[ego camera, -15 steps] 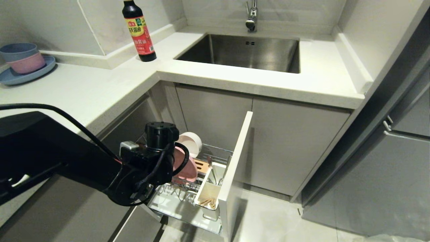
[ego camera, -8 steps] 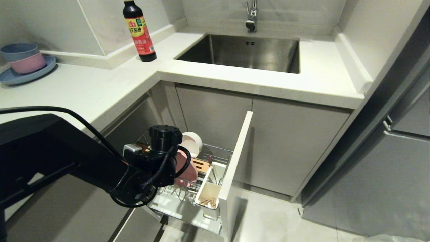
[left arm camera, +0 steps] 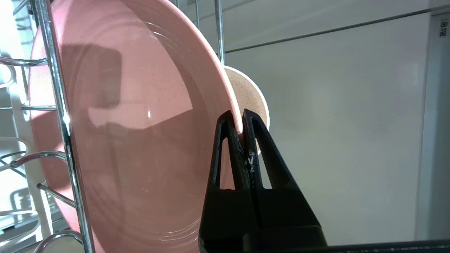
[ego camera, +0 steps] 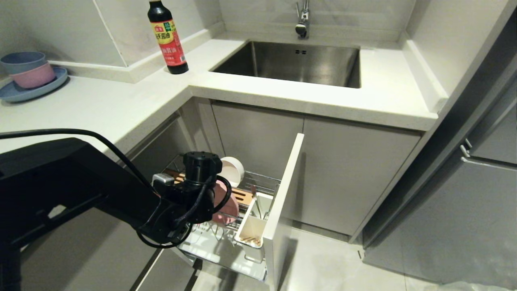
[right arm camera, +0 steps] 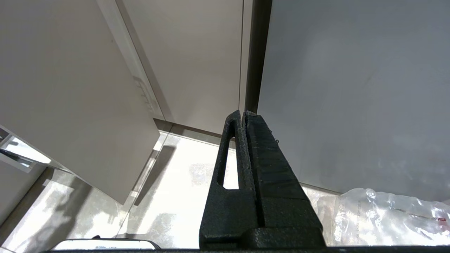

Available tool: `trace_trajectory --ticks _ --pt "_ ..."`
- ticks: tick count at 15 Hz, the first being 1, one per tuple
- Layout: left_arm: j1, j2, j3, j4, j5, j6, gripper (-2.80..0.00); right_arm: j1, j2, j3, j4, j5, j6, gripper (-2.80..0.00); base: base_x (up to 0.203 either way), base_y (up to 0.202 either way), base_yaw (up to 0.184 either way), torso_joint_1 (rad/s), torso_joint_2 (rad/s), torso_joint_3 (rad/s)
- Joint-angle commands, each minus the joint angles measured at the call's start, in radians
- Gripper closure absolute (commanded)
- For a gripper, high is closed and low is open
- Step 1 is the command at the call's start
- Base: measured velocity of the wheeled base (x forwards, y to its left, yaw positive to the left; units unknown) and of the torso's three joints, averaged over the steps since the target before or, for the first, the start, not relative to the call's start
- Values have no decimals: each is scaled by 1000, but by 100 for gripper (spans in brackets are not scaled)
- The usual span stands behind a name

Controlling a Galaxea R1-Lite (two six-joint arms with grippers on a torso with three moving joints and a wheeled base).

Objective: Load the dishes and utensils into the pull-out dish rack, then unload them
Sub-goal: Pick up the plate and place it in the cupboard

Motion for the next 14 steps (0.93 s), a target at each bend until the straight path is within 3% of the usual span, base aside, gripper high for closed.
trace_trajectory --ticks 1,8,9,10,14 --pt "0 7 -3 -6 5 -8 0 0 -1 0 0 1 0 0 0 0 0 0 0 0" --pt "-1 -10 4 -3 6 -8 0 0 0 0 0 1 0 0 0 0 0 0 0 0" --pt "-1 -11 6 -2 8 -7 -50 0 -1 1 0 0 0 0 0 0 0 0 0 0" --pt "-1 -14 6 -1 10 -7 -280 0 0 0 0 1 0 0 0 0 0 0 0 0" --pt "-3 -38 17 0 11 -4 -280 0 0 0 0 0 0 0 0 0 0 0 0 0"
